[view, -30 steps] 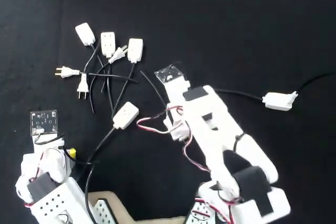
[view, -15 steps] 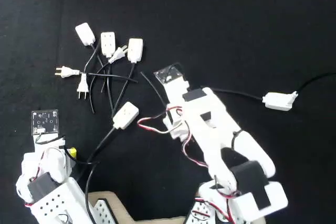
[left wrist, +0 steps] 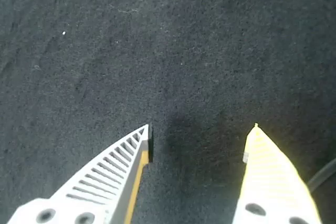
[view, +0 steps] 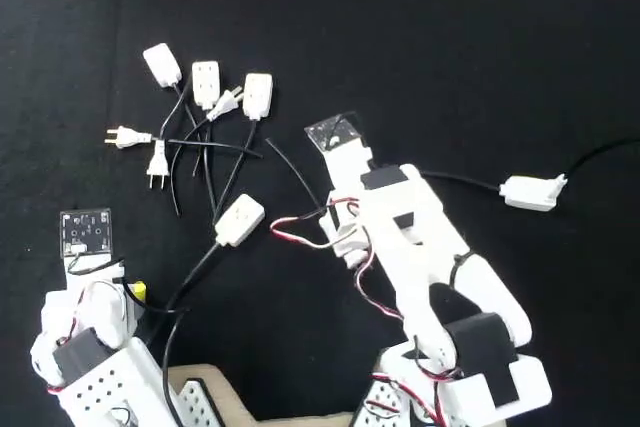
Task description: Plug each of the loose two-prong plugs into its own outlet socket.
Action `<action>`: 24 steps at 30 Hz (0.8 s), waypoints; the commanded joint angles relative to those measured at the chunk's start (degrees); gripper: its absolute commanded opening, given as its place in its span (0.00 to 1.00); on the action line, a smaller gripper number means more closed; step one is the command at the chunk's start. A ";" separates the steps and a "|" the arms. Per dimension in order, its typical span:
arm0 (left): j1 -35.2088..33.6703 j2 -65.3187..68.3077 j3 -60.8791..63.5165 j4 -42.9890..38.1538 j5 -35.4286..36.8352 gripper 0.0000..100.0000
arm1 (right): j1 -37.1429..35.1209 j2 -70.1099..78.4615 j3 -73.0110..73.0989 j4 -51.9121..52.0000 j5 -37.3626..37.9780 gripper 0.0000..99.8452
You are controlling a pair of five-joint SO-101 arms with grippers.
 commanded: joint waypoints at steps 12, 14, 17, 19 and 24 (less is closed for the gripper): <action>0.75 -0.09 -0.40 -0.88 0.18 0.29 | 0.53 -1.45 -0.75 4.92 3.60 0.08; 0.75 -0.09 -0.40 -0.88 0.18 0.29 | 0.44 -1.45 -0.57 5.01 3.60 0.08; 0.75 -0.09 -0.40 -0.88 0.18 0.29 | 0.35 -1.36 -0.40 5.10 3.60 0.08; 0.75 -0.09 -0.40 -0.88 0.18 0.29 | -1.05 -0.57 -0.31 5.71 3.60 0.08; 0.75 -0.09 -0.40 -0.88 0.18 0.29 | -3.87 4.26 -1.27 6.24 3.16 0.13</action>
